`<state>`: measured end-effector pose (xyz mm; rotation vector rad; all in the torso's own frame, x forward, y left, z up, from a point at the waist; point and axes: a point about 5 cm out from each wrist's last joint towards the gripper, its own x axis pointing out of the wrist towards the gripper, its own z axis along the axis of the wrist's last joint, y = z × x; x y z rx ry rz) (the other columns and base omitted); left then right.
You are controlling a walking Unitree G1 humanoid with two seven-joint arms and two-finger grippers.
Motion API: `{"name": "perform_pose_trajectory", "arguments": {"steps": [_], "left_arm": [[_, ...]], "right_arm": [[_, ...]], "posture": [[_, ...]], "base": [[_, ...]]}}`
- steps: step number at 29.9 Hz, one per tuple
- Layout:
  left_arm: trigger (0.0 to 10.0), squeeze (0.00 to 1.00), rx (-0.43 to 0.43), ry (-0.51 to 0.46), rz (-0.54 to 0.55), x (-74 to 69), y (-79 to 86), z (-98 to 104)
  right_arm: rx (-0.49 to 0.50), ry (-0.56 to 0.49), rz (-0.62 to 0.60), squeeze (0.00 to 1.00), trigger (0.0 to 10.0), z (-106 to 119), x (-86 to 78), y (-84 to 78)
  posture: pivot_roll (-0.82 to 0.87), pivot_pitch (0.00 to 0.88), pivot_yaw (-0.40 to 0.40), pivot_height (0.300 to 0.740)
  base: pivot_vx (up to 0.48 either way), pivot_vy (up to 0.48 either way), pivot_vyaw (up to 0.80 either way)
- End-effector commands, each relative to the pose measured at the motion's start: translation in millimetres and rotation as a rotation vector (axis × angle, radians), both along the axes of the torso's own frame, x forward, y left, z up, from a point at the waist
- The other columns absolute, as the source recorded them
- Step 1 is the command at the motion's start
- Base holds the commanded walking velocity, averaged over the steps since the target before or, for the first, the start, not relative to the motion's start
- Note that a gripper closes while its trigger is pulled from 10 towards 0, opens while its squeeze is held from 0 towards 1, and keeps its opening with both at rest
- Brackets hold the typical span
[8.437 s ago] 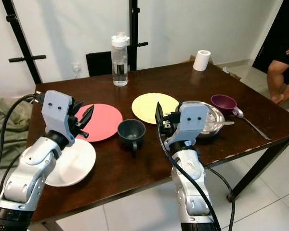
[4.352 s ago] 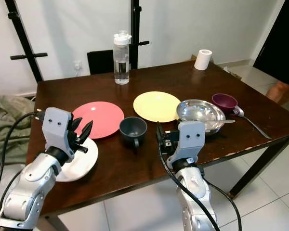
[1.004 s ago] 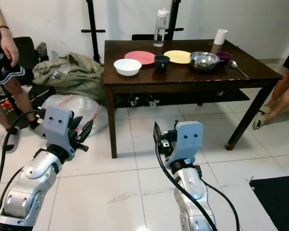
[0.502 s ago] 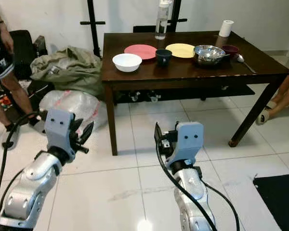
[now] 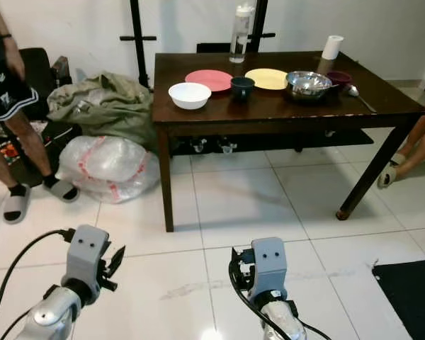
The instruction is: Setting the table
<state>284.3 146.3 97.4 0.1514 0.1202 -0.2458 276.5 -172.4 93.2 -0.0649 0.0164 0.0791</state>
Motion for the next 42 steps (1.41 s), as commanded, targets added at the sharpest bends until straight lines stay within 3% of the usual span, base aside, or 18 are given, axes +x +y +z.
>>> {"name": "perform_pose_trajectory", "arguments": {"steps": [1, 24, 42], "left_arm": [[10.0, 0.0, 0.01, 0.022, -0.007, -3.8, -0.9, -8], [10.0, 0.0, 0.019, 0.019, -0.012, 1.2, -7.6, -15], [10.0, 0.0, 0.026, 0.014, -0.004, 1.4, -7.7, -14]], "right_arm": [[-0.007, 0.022, 0.006, 0.0, 10.0, -7, -3.3, -1.1], [0.044, 0.012, -0.06, 0.0, 10.0, -12, 3.0, -11.6], [0.069, 0.006, -0.055, 0.0, 10.0, -9, 6.7, -9.3]], "posture": [[0.04, 0.076, 0.08, 0.74], [0.03, 0.063, 0.075, 0.74], [0.04, 0.073, 0.073, 0.74]], "base": [[0.0, 0.0, 0.0], [0.0, 0.0, 0.0], [0.0, 0.0, 0.03]]}}
